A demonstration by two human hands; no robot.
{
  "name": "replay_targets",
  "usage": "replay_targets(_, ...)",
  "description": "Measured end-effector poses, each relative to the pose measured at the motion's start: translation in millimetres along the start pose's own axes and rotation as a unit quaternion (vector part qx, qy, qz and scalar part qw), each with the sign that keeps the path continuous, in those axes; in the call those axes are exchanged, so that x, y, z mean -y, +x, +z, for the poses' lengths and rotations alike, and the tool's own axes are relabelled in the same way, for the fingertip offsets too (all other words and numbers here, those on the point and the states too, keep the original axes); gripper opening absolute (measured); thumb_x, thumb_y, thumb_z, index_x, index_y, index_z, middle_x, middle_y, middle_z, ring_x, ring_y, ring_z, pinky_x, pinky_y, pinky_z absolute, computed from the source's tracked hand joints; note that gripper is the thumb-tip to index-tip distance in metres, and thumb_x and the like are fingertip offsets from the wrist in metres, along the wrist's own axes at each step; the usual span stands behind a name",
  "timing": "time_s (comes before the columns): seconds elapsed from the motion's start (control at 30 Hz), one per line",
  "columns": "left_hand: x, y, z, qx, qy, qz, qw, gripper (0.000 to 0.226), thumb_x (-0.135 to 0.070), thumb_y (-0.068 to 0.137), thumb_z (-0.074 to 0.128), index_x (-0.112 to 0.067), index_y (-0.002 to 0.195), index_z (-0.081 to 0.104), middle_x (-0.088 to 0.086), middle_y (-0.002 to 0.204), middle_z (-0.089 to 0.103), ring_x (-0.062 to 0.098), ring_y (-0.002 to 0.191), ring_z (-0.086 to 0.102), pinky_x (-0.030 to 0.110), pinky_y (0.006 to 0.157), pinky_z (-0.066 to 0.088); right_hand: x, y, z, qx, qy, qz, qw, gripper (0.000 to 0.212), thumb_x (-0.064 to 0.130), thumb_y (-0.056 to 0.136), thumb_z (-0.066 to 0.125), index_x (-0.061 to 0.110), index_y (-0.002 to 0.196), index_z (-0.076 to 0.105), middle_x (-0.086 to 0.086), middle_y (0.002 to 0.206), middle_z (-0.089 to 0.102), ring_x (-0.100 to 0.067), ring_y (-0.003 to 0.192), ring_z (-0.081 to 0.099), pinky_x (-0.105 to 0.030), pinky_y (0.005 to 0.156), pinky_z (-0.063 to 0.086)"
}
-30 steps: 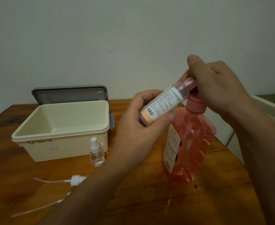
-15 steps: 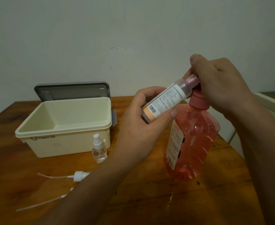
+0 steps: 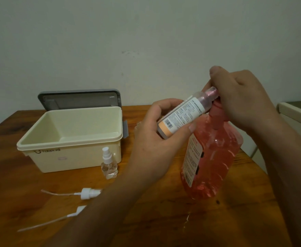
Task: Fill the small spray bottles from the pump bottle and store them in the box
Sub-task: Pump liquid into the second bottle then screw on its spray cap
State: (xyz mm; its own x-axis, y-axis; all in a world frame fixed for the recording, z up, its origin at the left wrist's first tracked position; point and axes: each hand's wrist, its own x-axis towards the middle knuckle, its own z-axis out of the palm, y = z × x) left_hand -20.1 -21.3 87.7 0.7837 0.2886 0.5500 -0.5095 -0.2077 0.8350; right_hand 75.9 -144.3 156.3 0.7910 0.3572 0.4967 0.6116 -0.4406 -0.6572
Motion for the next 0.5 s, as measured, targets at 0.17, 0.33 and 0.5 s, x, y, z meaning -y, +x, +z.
replay_targets(0.17,-3,0,-1,0.005,-0.002,0.002,1.0,0.039,-0.016,0.081,0.072,-0.037,0.108,0.052,-0.024,0.098,0.059,-0.006,0.096,0.061,0.008,0.066,0.05,6,3,-3,0.013,0.018,0.005,1.0,0.056,0.031,0.101,0.033,0.01,0.059,0.064,0.008,0.041,0.058,-0.008,0.042,0.049,-0.028,0.054,0.041)
replay_targets(0.33,-3,1,2,0.0,-0.01,0.006,1.0,0.039,-0.013,0.082,0.071,-0.035,0.108,0.053,-0.017,0.098,0.061,-0.003,0.096,0.063,0.01,0.067,0.051,4,5,-6,-0.011,0.011,-0.009,1.0,0.056,0.031,0.101,0.034,0.008,0.061,0.065,0.012,0.042,0.058,-0.002,0.043,0.048,-0.011,0.039,0.032)
replay_targets(0.5,-1,-2,1,0.002,-0.009,-0.003,1.0,0.038,-0.015,0.08,0.072,-0.034,0.107,0.053,-0.024,0.093,0.061,-0.006,0.093,0.062,0.008,0.065,0.05,-2,0,0,0.009,-0.01,-0.005,1.0,0.055,0.03,0.103,0.032,0.006,0.069,0.067,0.017,0.046,0.06,-0.003,0.049,0.051,-0.015,0.042,0.034)
